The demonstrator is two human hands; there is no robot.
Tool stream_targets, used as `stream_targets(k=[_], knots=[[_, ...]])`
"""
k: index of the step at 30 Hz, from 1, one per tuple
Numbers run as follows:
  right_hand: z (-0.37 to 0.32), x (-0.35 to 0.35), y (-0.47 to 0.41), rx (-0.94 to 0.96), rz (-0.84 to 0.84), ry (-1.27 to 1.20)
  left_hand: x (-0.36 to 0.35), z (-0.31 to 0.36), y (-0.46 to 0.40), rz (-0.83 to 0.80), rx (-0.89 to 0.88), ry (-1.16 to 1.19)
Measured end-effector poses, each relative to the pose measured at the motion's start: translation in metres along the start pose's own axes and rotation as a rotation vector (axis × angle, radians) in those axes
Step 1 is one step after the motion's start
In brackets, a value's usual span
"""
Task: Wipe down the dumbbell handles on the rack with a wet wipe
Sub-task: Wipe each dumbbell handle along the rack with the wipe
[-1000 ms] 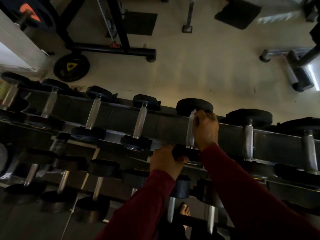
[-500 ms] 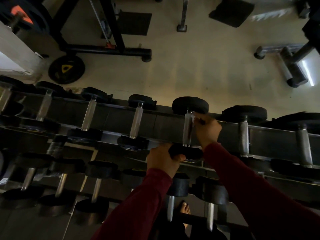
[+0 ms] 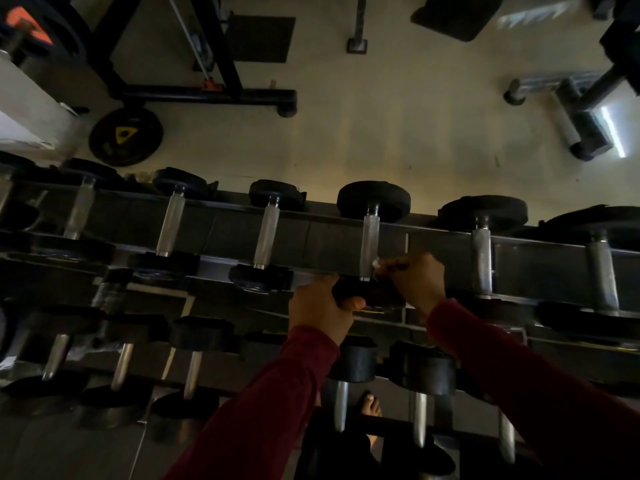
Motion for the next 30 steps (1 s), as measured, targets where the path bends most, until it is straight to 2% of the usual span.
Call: stream_targets(k=[2, 6, 8, 12, 17, 19, 21, 22, 24, 26, 28, 30], knots=[[-0.002, 0.0, 0.0, 0.051, 0.0, 0.039, 0.001, 0.001, 0.0, 0.001, 0.006, -0.009], [-0.038, -0.004, -0.019, 0.381, 0.198, 0.154, 0.0, 0.0, 0.0, 0.0, 0.007, 0.009], [-0.064, -0.009, -0.03, 0.515, 0.242, 0.183, 0.001, 0.0, 0.0, 0.012, 0.006, 0.004], [-0.081, -0.029, -0.037, 0.659, 0.128, 0.429, 0.001, 0.0, 0.0, 0.011, 0.008, 0.014], [-0.065, -0.039, -0.01, 0.804, -0.308, 0.649, 0.003, 0.001, -0.001, 0.018, -0.022, 0.024], [-0.064, -0.04, -0.002, 0.872, -0.407, 0.704, 0.003, 0.001, -0.001, 0.014, -0.026, 0.029], [-0.07, -0.044, -0.004, 0.942, -0.386, 0.703, 0.003, 0.0, -0.001, 0.012, -0.025, 0.039], [-0.075, -0.046, -0.009, 0.975, -0.318, 0.749, 0.003, 0.001, -0.001, 0.017, -0.036, 0.037], [-0.091, -0.047, -0.021, 1.044, -0.129, 0.958, 0.005, 0.002, -0.001, 0.021, -0.052, 0.031], [-0.101, -0.049, -0.023, 1.123, -0.014, 1.177, 0.003, 0.001, -0.002, -0.004, -0.059, 0.035], [-0.099, -0.052, -0.02, 1.113, -0.059, 1.209, 0.0, 0.002, -0.003, -0.053, -0.107, 0.012], [-0.084, -0.049, -0.011, 1.008, -0.224, 0.984, -0.004, 0.007, -0.003, -0.086, -0.281, -0.086]])
Point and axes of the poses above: each hand's wrist, its own y-axis away from the middle knuckle, its own x-axis out of the back of the hand, z = x × y, the point moved 6 cm from there along -y, towards the middle knuckle, and after that the axes turned 12 degrees about z, right-handed, at the moved point
